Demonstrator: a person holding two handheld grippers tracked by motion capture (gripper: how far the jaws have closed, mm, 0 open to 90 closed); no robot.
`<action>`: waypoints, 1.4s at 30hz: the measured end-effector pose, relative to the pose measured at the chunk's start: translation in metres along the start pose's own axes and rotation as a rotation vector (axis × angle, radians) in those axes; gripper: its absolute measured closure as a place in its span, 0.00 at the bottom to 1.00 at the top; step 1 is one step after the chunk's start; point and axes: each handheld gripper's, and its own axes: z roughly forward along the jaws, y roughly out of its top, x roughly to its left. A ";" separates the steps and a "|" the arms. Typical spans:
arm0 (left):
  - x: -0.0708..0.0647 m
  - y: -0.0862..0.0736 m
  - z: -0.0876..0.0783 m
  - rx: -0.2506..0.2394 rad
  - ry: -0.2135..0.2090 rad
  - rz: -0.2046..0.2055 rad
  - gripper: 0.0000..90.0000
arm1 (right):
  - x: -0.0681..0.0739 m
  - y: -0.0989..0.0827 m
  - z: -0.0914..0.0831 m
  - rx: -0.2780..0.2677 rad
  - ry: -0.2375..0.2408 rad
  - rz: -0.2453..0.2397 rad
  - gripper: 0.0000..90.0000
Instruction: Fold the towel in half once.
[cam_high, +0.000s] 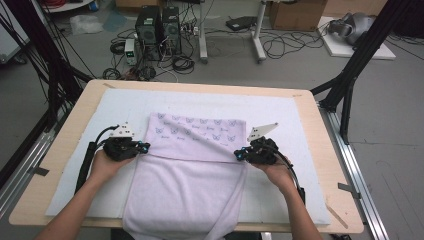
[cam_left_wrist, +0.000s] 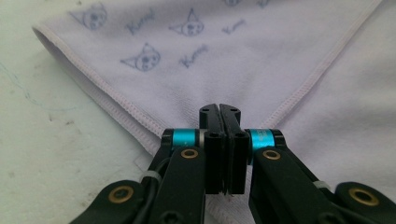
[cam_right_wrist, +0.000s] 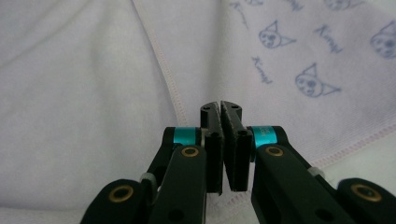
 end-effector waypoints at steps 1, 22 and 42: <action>-0.001 0.002 -0.004 -0.014 -0.007 -0.005 0.98 | 0.000 0.001 -0.002 -0.009 -0.002 0.000 0.98; -0.101 -0.037 -0.101 -0.065 -0.068 0.121 0.98 | 0.110 -0.017 -0.075 -0.107 0.055 -0.148 0.98; -0.026 -0.009 -0.027 -0.061 0.010 -0.013 0.66 | 0.017 -0.002 -0.017 -0.059 -0.043 -0.007 0.68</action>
